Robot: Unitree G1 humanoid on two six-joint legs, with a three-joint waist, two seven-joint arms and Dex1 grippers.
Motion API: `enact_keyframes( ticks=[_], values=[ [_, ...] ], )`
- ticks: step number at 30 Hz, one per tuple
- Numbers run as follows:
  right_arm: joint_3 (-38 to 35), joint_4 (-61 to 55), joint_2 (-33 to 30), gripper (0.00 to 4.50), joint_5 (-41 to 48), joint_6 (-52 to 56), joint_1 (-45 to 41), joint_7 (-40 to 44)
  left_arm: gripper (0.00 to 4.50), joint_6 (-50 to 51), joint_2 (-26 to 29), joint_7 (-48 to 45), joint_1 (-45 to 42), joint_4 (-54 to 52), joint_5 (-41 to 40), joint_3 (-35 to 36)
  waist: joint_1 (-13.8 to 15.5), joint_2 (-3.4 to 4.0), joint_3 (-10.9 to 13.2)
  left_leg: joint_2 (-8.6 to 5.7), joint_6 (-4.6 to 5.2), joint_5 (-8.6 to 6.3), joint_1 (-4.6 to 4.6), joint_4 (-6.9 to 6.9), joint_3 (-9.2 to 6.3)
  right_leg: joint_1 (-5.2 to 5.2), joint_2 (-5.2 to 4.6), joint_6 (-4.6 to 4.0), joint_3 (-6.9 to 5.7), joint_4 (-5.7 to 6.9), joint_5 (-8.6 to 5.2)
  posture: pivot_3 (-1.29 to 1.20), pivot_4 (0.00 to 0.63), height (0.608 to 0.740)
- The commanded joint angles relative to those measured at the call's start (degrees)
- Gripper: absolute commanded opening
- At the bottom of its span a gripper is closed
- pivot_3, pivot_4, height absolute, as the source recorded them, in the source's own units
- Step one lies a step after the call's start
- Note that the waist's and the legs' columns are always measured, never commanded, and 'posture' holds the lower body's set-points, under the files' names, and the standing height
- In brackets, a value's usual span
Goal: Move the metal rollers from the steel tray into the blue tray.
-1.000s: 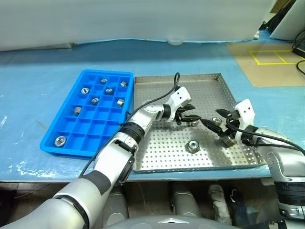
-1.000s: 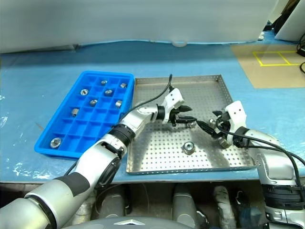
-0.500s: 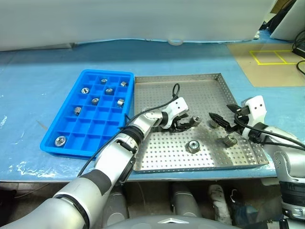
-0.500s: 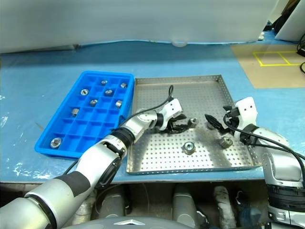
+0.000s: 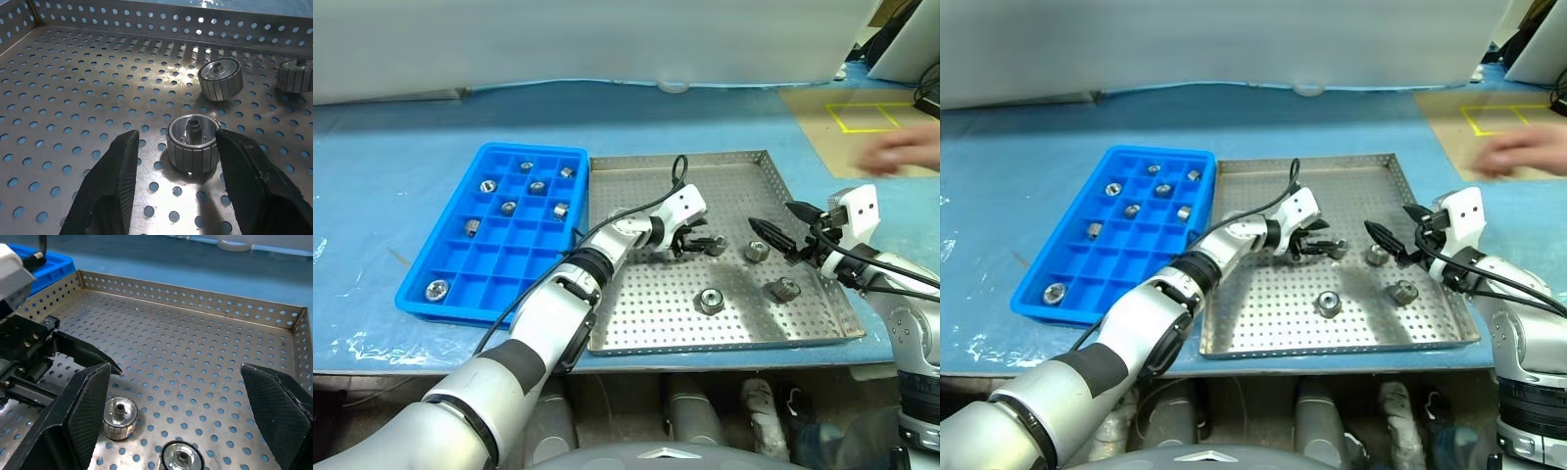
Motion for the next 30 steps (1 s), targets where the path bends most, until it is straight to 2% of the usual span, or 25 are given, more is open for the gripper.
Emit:
enact_keyframes(
  ticks=[1,11,16,25,30],
  values=[
    [-2.22,-2.80,-1.04,4.50,1.40,0.30,0.00,-0.27,2.59,-1.46,-9.06,0.50,-2.16,0.72,0.35,-0.06,0.03,0.00,0.00,-0.01,0.00,0.00,0.00,0.00,0.00,0.00,-0.01,0.00,0.00,-0.01,0.00,-0.43,0.150,0.740],
    [-4.95,-4.43,-0.60,4.50,3.05,0.53,0.89,-1.77,2.59,-3.82,-9.71,1.29,-2.17,0.74,0.51,-0.16,-0.06,0.00,0.00,-0.02,0.01,-0.01,0.00,0.00,0.01,0.00,-0.02,0.01,0.01,-0.03,-0.01,-0.46,0.150,0.740],
    [-3.21,-3.15,0.13,4.50,2.84,-0.19,-0.31,-1.70,2.59,-4.55,-6.50,2.21,-0.93,-2.90,-1.67,1.76,-0.01,-0.01,0.01,-0.08,0.02,-0.01,-0.02,0.00,0.01,0.00,-0.10,0.01,0.00,-0.03,-0.01,-0.41,0.150,0.740],
    [0.52,3.46,-0.15,4.50,1.18,-2.16,-5.59,0.97,2.59,8.41,-0.21,-0.02,1.73,-21.81,-7.72,4.66,0.19,-0.01,0.01,-0.13,0.05,-0.03,-0.04,-0.02,0.02,-0.01,-0.20,0.00,-0.06,-0.03,0.00,-0.33,0.150,0.740],
    [2.19,6.09,-0.13,4.50,0.50,-3.53,-7.74,1.78,2.59,11.19,-1.54,3.28,-1.37,-24.01,-9.62,6.42,0.45,-0.01,0.01,-0.14,0.05,-0.03,-0.03,0.00,0.03,0.01,-0.22,-0.01,-0.07,-0.02,0.01,-0.31,0.150,0.740]
  ],
)
